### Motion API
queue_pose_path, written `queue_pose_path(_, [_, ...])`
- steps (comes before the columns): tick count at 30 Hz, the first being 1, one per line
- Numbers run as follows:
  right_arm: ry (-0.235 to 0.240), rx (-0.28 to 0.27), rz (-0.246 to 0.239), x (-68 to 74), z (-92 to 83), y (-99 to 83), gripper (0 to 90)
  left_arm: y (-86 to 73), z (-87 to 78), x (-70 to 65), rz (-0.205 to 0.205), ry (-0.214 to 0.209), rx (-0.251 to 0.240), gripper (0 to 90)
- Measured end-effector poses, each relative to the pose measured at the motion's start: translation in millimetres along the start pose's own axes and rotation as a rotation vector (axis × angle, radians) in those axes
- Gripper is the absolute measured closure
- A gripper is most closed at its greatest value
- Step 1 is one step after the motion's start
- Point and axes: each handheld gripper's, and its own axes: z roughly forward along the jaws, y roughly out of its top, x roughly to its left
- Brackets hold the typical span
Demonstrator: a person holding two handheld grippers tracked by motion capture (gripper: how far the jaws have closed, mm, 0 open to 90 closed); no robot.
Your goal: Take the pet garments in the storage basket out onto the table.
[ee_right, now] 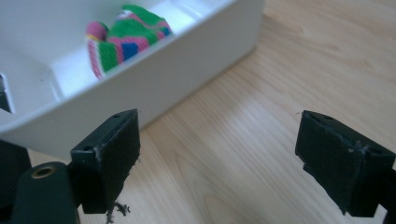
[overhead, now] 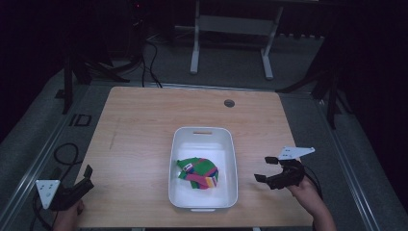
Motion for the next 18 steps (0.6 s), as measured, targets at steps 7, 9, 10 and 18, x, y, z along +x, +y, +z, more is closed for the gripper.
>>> queue_pose_path(7, [0.045,-0.004,-0.064,14.3,8.0,26.0,13.3,0.0,0.1,-0.1,-0.003,0.000,-0.002,1.8])
queue_pose_path(9, [0.054,-0.006,-0.077,18.3,11.3,33.4,13.3,0.0,0.0,0.2,0.000,-0.002,0.000,1.8])
queue_pose_path(10, [0.066,-0.007,-0.083,20.8,13.6,37.9,13.3,0.0,0.0,0.2,0.000,-0.002,0.000,1.8])
queue_pose_path(18, [0.104,-0.003,-0.139,40.7,33.5,65.2,11.2,0.0,0.0,0.3,0.000,-0.005,0.001,1.8])
